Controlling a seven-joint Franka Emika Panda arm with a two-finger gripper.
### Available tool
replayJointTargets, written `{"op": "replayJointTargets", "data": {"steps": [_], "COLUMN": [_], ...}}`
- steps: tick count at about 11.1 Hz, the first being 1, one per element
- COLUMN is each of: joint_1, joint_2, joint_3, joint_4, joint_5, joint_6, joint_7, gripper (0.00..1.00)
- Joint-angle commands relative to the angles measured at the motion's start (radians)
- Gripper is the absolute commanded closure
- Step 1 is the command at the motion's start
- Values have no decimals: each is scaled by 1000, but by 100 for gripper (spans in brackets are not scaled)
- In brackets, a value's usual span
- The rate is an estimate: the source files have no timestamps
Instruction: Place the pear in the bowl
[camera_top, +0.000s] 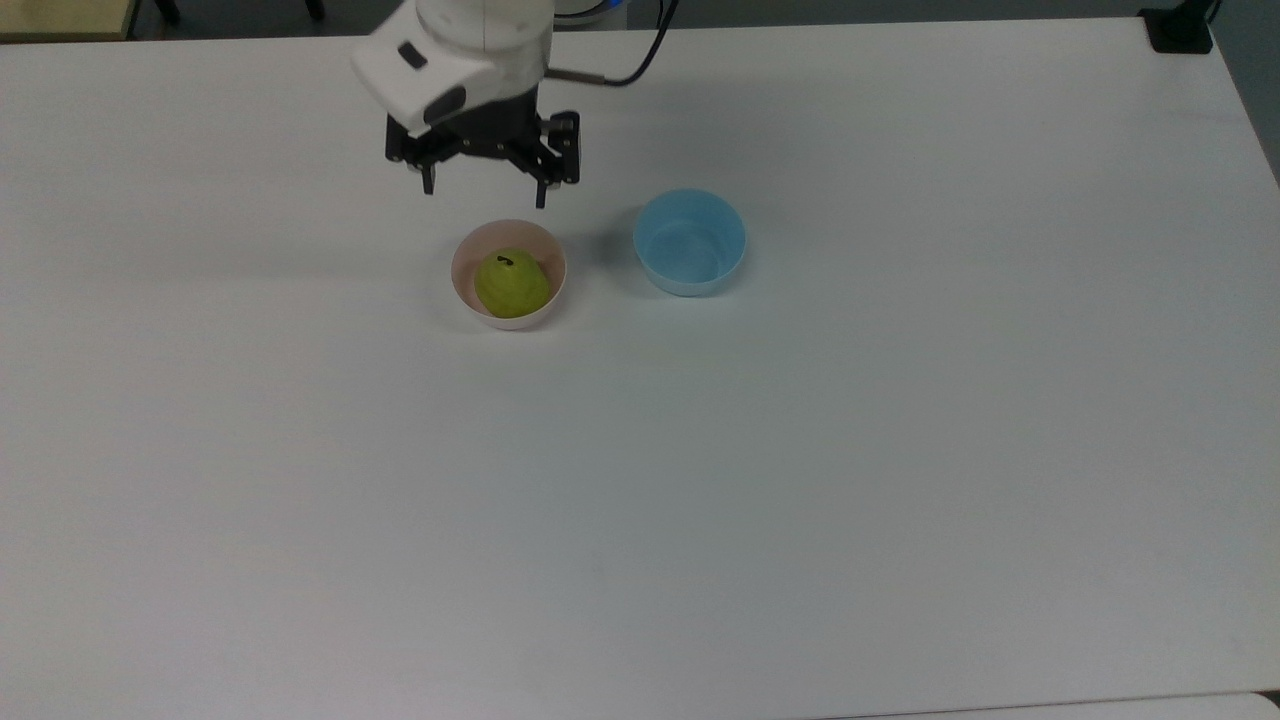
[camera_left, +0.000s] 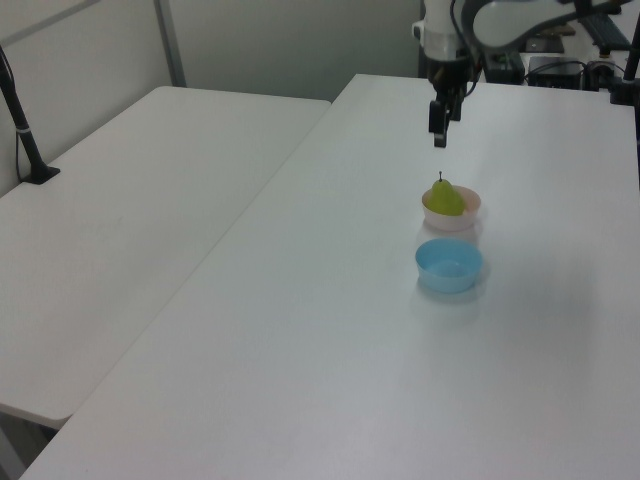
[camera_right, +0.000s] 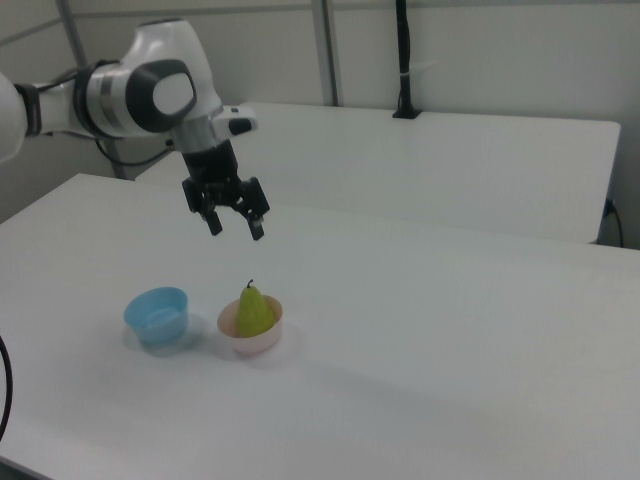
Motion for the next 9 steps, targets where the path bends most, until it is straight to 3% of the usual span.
{"op": "replayJointTargets", "data": {"steps": [1, 4, 9], "joint_1": [20, 11, 20], "joint_2": [-17, -75, -110], "joint_3": [0, -6, -9], "joint_4": [90, 93, 96], "joint_5": [11, 71, 77], "joint_6": [-120, -148, -237], "joint_7": [16, 16, 16], "gripper": [0, 0, 0]}}
